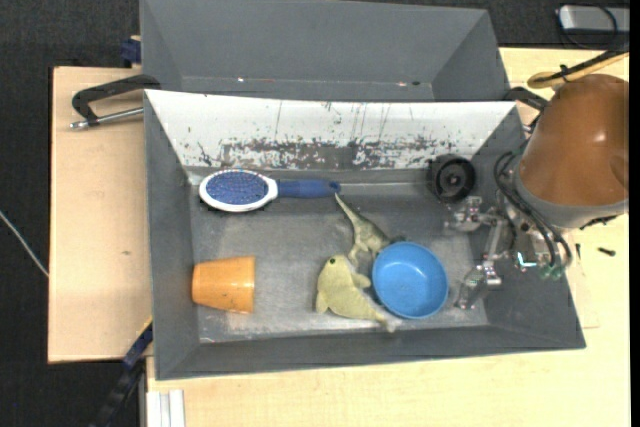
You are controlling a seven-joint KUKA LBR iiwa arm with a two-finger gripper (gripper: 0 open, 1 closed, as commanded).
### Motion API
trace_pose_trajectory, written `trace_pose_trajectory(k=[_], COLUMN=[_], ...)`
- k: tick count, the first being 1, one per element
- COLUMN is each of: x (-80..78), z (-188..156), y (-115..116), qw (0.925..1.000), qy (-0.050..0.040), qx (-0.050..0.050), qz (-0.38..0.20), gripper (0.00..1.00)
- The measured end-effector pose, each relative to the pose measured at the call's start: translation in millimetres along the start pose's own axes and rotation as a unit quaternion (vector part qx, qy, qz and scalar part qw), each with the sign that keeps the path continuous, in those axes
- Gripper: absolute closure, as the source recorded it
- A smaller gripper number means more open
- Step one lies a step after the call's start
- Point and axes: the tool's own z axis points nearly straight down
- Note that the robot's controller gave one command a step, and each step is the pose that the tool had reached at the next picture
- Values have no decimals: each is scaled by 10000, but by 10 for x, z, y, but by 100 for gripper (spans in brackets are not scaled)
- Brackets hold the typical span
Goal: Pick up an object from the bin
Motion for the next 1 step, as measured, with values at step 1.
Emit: trace_pose_trajectory(k=[1], x=[-489], z=[810], y=[779], qw=[9923], qy=[-42], qx=[-2], qz=[-1238], gripper=[0])
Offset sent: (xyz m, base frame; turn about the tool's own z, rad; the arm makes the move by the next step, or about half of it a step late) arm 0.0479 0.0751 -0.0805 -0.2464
